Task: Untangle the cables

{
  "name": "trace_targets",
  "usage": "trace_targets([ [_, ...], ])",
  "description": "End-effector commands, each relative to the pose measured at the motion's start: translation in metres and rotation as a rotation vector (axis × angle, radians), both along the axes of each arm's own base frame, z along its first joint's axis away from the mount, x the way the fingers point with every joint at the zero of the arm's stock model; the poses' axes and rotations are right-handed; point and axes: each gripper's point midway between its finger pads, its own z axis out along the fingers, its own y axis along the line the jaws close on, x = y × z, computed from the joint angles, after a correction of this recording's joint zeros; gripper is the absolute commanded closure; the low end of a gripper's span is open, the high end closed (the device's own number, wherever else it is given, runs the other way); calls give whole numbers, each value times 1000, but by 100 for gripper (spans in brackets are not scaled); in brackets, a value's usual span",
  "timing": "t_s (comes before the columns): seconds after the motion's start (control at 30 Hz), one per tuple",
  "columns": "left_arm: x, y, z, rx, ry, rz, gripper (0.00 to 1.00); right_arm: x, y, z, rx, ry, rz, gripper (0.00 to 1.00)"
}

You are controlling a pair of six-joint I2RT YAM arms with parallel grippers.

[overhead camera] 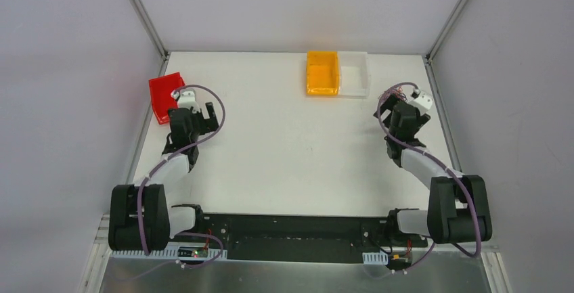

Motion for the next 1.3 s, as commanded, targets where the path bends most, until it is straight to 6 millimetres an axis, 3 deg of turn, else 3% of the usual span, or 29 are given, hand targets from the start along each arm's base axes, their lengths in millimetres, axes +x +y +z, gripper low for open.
trace_targets([
  [0.0,-8,1,33,-62,-43,67,0,-11,-28,20,87,127,-243,1],
  [0.17,-17,-1,48,-104,-87,82,0,-4,-39,32,124,271,-331,1],
  [0.27,-19,-2,53,-139,-111,102,0,9,-29,29,240,274,-243,1],
  [0.5,-29,12,43,-244,-79,277,0,40,-29,11,454,313,-213,1],
  [0.6,-29,5,46,-271,-108,244,0,52,-34,5,485,304,-236,1],
  [0.73,-41,14,42,-348,-144,359,0,66,-38,-6,501,311,-265,3],
  [0.93,-41,0,43,-388,-179,276,0,90,-42,-12,544,274,-268,7],
  [1.1,-46,-1,36,-461,-212,310,0,107,-47,-22,539,273,-282,8],
  [1.2,-45,-12,41,-497,-261,241,0,114,-47,-30,552,284,-286,18],
  [1.27,-43,-20,42,-500,-250,190,0,112,-46,-32,561,279,-290,39],
])
